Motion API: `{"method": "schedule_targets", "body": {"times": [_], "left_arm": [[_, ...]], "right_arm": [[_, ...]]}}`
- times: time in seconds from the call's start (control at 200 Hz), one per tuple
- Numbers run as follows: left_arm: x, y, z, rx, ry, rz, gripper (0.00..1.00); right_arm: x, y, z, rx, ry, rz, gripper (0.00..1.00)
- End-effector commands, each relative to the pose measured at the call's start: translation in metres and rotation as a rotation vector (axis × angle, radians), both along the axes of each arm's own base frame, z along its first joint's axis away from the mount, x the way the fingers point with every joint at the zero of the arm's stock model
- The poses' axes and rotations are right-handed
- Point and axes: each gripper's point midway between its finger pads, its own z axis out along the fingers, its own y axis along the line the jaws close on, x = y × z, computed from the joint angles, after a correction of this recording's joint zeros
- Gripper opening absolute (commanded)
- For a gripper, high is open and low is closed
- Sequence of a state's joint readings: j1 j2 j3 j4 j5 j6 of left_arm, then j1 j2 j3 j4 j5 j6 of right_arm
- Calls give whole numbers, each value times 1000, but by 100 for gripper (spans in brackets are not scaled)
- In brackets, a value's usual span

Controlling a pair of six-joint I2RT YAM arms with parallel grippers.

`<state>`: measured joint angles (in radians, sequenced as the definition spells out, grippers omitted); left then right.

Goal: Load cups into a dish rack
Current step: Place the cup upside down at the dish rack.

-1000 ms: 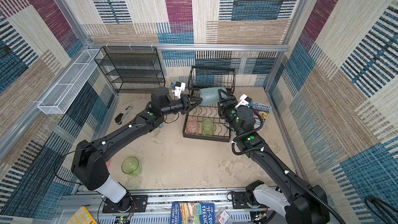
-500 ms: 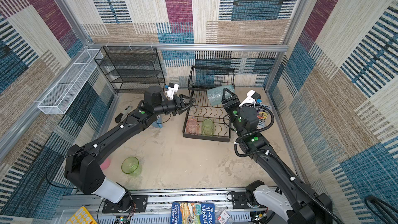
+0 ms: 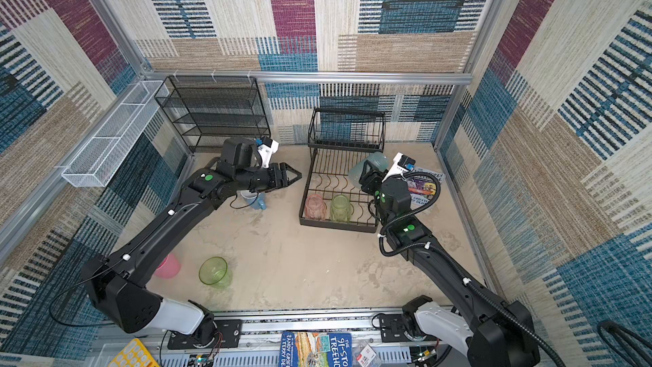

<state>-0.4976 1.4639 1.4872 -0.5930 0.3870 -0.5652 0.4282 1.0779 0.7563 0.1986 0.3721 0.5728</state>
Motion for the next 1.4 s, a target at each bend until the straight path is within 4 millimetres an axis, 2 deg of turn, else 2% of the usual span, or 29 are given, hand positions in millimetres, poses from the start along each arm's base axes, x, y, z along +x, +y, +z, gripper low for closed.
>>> {"method": "schedule_targets", "body": {"times": [0.0,0.411,0.816,1.107,1.392], "left_arm": [[-6,20,-11,134,-45,-2,70],[-16,39,5,185,-148,-5,71],[-2,71,15,96,-171,87,70],[8,90,16,57,-162,142,70],[12,97,16,21,-157,166,69]], "right_arm": [[6,-7,8,-86,-73,-45,37],[26,3,-34,-256,-113,-40,39],[55,22,-69,-407,-148,-6,41],[79,35,-82,-474,-154,6,42],[84,37,-102,-499,-135,10,43]]}}
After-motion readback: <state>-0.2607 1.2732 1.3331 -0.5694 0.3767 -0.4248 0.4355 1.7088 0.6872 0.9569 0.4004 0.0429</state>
